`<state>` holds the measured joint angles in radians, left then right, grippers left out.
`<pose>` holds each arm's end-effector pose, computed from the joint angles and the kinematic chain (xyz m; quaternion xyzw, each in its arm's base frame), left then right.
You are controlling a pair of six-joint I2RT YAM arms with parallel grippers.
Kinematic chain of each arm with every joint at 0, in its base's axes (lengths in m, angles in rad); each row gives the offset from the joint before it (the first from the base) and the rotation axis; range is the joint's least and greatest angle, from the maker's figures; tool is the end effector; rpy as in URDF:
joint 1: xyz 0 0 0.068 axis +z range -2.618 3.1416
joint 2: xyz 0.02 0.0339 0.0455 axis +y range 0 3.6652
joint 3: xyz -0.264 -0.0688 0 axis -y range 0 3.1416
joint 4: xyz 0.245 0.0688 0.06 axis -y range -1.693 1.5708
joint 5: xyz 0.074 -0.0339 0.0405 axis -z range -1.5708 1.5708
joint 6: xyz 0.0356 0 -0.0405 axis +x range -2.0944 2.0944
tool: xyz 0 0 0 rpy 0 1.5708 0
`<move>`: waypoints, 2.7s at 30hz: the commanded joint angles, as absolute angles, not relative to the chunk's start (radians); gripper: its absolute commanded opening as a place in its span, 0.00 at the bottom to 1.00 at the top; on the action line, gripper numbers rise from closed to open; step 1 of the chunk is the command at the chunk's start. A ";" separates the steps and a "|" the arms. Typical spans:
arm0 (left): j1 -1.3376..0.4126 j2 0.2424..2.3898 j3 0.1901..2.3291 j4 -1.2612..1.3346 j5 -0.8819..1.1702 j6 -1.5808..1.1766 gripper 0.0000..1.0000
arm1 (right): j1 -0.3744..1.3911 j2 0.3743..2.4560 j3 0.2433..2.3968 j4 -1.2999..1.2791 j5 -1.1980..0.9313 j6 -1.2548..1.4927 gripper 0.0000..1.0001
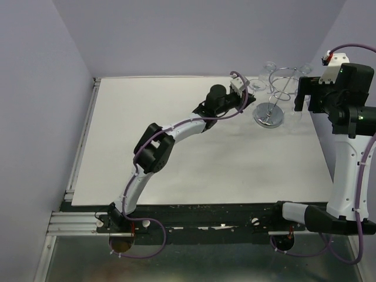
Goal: Take the wine glass off the wine glass rack
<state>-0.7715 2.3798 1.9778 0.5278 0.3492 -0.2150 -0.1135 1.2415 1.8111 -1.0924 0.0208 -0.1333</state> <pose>0.3977 -0.4038 0.2686 0.3042 0.5904 -0.4510 0.5963 0.2021 -0.0238 0.4912 -0.0034 0.8658 -0.0705 0.4954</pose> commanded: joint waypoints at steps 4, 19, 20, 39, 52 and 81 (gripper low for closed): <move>-0.735 1.965 1.603 0.389 0.426 -0.267 0.00 | -0.120 1.304 1.864 -1.086 -0.078 -0.179 0.99; -0.454 1.727 1.498 -0.332 0.718 -0.107 0.00 | -0.109 1.395 1.802 -0.871 -0.670 -0.414 1.00; -0.434 1.759 1.558 -0.416 0.727 -0.080 0.00 | -0.091 1.358 1.737 -0.768 -0.684 -0.410 1.00; -0.227 1.792 1.109 0.297 1.296 -1.465 0.00 | 0.709 1.037 1.055 -0.280 -0.188 -1.007 1.00; -0.222 1.695 0.994 0.029 1.284 -1.491 0.00 | 1.063 0.966 0.744 -0.031 -0.187 -1.254 1.00; -0.181 1.586 0.942 -0.227 1.195 -1.381 0.00 | 1.117 1.290 0.971 -0.011 -0.210 -1.193 0.92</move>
